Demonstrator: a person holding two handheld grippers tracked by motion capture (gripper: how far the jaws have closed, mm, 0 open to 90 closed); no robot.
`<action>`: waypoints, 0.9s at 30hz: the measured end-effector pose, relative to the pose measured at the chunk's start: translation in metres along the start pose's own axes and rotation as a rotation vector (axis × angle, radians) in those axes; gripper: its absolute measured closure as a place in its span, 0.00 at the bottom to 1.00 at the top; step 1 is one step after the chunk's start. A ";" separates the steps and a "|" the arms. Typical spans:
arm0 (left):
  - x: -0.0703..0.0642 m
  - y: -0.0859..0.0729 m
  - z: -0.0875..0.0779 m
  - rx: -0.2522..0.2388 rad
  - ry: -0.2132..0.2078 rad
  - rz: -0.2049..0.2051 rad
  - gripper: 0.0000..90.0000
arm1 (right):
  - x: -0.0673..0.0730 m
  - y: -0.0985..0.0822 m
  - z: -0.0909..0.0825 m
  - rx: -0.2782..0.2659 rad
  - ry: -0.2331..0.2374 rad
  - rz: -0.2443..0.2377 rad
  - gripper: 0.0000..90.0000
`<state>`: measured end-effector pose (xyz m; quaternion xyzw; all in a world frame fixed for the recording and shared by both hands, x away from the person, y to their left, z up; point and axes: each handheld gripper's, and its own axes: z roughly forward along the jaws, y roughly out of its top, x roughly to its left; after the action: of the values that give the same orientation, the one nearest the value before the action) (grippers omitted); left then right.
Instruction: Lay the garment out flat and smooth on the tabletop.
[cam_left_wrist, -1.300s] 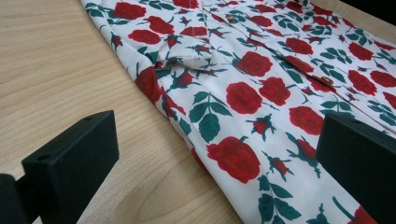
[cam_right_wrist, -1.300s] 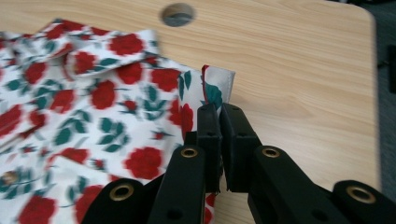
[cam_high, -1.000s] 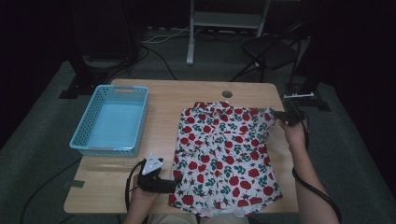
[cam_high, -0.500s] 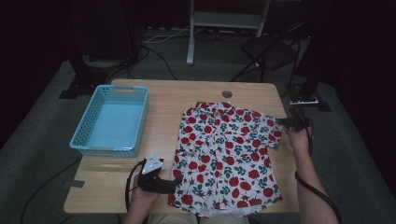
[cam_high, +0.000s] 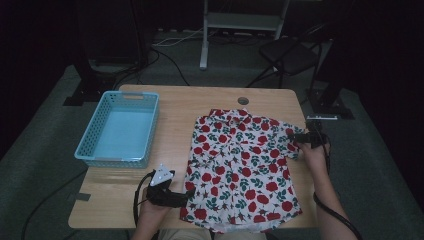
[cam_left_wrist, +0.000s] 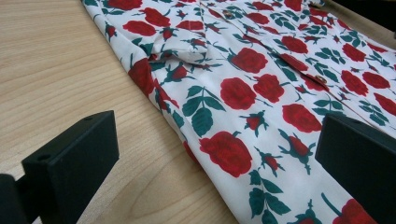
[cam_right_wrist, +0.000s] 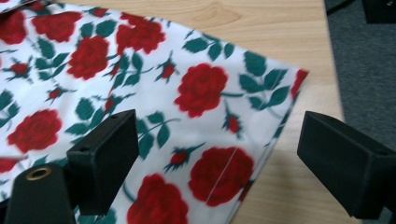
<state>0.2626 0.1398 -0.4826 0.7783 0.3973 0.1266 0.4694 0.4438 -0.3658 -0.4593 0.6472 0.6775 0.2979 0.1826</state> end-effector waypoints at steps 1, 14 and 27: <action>0.000 0.000 0.000 -0.001 -0.002 -0.001 0.00 | 0.001 -0.003 0.000 -0.006 0.006 0.002 0.14; -0.001 0.000 0.000 -0.001 -0.005 0.016 0.00 | 0.007 -0.037 -0.012 -0.091 0.041 0.008 0.14; -0.002 0.001 0.001 0.007 -0.002 0.026 0.00 | 0.020 -0.069 -0.028 -0.115 0.026 -0.042 0.14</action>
<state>0.2623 0.1376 -0.4823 0.7852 0.3874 0.1305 0.4652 0.3710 -0.3499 -0.4798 0.6175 0.6749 0.3407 0.2169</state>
